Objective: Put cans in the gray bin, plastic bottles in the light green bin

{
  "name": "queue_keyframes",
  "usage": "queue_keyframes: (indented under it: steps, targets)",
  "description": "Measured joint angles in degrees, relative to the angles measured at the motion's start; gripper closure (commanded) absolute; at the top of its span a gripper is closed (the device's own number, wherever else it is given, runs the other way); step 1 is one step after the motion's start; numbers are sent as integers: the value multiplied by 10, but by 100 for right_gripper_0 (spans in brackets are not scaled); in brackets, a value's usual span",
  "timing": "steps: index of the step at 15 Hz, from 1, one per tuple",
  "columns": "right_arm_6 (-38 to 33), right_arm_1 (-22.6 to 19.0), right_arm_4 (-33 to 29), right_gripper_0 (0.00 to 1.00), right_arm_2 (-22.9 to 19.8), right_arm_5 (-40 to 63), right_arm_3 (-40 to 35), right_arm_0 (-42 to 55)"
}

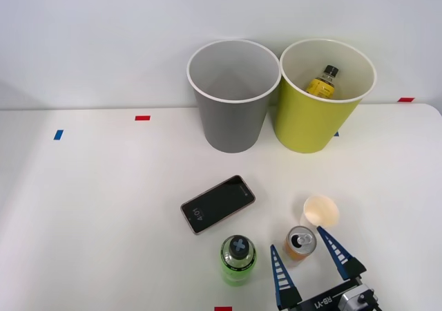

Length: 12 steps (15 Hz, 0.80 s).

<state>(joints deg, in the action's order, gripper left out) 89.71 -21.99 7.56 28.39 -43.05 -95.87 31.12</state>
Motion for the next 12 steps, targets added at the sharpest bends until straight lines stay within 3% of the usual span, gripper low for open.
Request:
queue_keyframes:
  steps: [9,10,12]
  targets:
    - [15,10,-7,6,2,26,0,-21]
    - [17,12,-8,29,2,27,0,-21]
    - [21,15,-10,93,2,27,0,-21]
